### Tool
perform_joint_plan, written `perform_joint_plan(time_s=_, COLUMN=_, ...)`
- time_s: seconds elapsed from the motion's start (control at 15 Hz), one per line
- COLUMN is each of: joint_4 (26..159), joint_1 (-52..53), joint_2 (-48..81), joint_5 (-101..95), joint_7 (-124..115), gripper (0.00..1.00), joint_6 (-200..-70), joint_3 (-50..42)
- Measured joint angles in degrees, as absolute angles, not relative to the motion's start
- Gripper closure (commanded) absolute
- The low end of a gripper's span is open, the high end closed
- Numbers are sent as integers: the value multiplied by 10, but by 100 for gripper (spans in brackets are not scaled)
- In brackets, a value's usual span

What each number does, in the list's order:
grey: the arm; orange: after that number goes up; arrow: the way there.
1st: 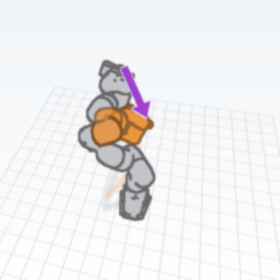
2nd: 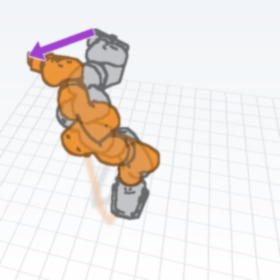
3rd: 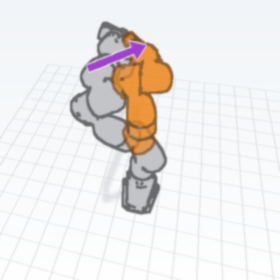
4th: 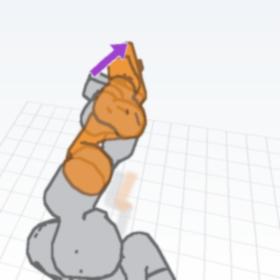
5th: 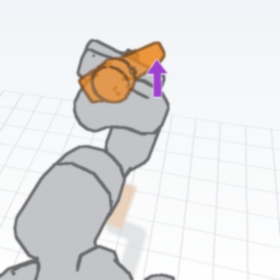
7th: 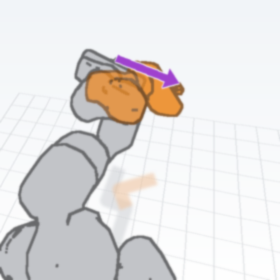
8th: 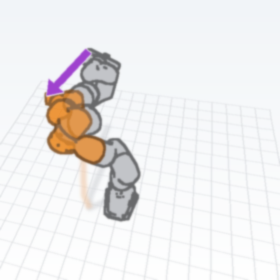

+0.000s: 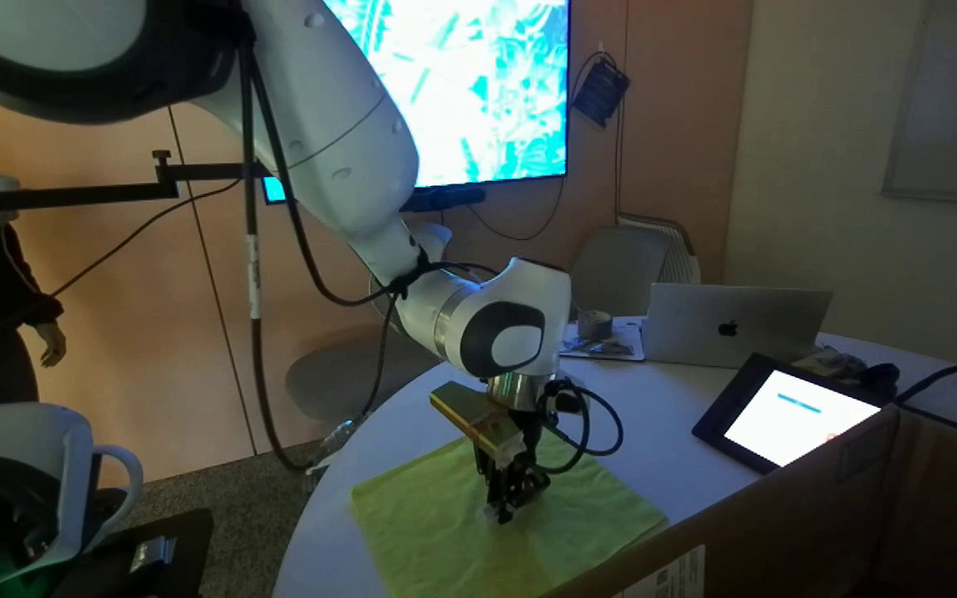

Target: Put the marker on the towel, fold the towel, and then put the folded towel in the box

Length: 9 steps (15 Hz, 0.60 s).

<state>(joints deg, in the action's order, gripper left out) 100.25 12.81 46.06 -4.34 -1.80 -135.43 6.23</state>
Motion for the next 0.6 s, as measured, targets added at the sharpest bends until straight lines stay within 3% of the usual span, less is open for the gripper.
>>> perform_joint_plan(time_s=0.33, joint_4=1023, joint_1=128, joint_2=462, joint_5=-44, joint_7=-23, gripper=2, joint_6=-1381, joint_3=46)
perform_joint_plan(time_s=0.6, joint_4=1034, joint_1=128, joint_2=456, joint_5=-43, joint_7=-28, gripper=0, joint_6=-1386, joint_3=47)
